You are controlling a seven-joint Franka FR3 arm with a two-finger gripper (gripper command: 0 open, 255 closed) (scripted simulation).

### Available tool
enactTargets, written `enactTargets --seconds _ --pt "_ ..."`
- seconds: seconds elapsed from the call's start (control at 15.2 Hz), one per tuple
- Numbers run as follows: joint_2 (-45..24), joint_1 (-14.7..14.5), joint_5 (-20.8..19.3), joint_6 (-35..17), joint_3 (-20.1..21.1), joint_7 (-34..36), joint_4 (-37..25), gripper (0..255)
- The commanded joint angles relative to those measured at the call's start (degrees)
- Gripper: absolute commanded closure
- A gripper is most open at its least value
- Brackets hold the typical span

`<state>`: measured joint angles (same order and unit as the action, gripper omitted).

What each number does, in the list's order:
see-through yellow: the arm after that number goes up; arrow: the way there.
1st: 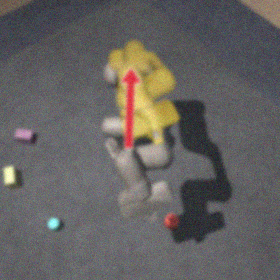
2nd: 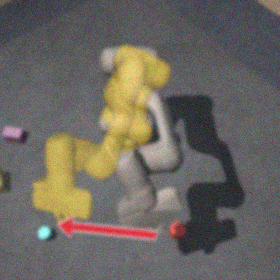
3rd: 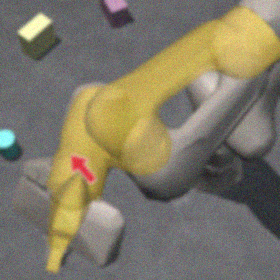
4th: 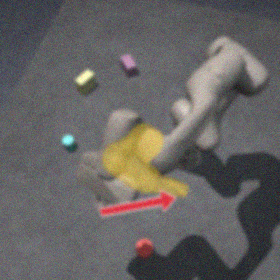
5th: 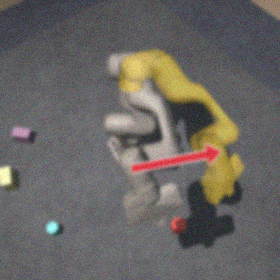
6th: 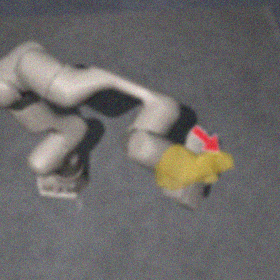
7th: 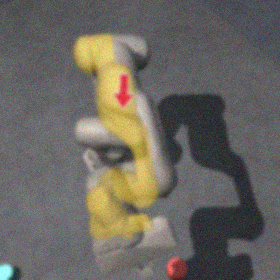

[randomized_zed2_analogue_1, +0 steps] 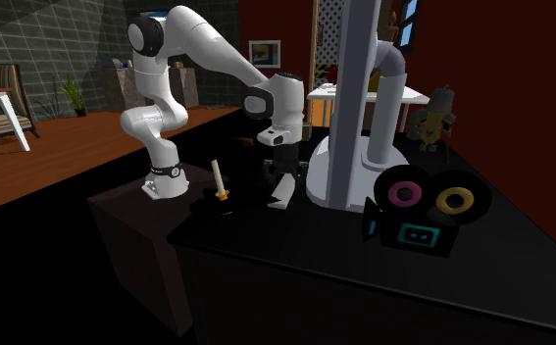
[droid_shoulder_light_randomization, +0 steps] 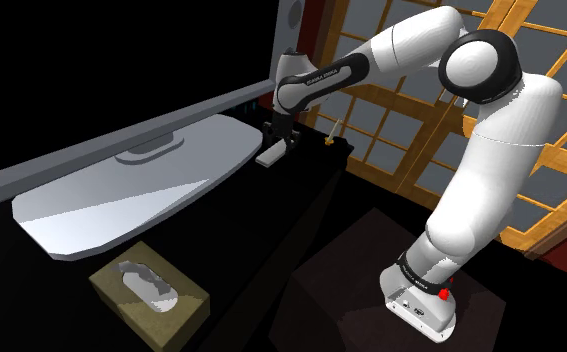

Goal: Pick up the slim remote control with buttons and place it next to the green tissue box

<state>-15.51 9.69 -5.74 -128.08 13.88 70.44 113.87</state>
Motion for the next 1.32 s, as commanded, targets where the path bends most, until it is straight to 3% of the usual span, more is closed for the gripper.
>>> enactTargets --seconds 0.0,1.25 --pt "-0.02 0.00 -0.01 0.00 0.00 -0.01 0.01 255" --pt "5.80 0.43 2.11 11.63 0.56 -1.56 -6.02 255"
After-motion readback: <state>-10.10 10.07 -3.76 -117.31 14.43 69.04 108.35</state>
